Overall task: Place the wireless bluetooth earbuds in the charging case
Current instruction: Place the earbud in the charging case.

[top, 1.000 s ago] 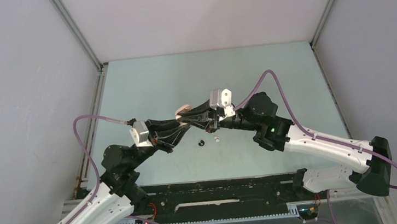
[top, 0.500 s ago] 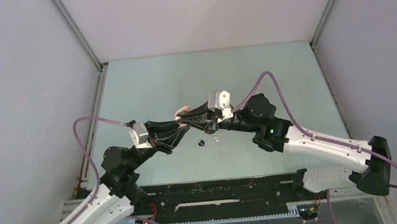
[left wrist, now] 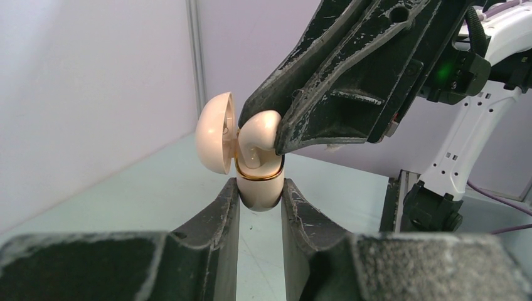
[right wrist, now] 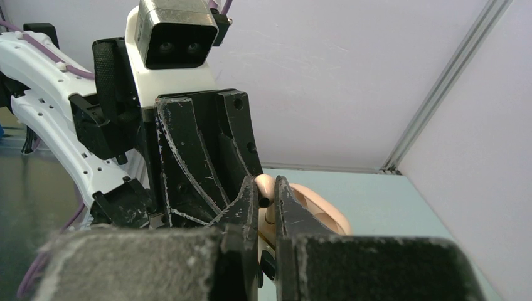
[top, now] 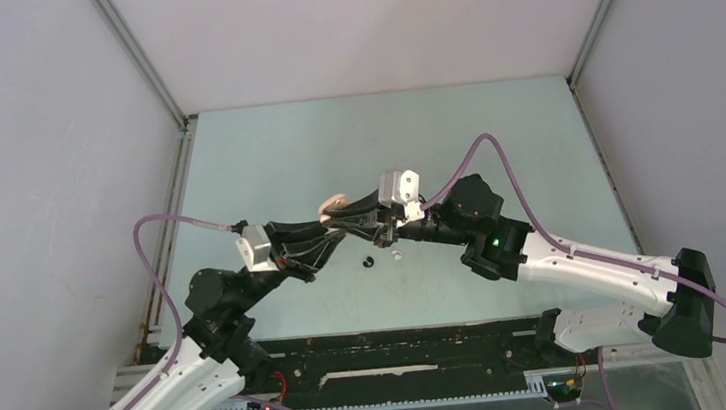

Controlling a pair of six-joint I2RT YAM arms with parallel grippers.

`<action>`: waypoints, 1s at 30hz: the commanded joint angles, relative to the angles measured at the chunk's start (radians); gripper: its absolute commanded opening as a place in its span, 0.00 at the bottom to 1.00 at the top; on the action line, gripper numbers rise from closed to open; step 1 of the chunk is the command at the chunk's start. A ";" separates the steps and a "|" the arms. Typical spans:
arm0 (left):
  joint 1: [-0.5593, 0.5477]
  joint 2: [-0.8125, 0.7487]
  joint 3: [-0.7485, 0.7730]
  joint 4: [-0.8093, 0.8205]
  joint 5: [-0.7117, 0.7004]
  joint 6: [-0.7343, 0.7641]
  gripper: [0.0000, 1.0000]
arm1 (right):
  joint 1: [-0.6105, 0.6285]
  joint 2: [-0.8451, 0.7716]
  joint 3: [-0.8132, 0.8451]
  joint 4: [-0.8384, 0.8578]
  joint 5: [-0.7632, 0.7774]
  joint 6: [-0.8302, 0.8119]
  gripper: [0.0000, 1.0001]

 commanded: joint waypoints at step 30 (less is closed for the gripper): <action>0.010 -0.026 -0.010 0.053 -0.008 0.010 0.00 | 0.010 -0.013 -0.005 -0.057 0.038 -0.076 0.22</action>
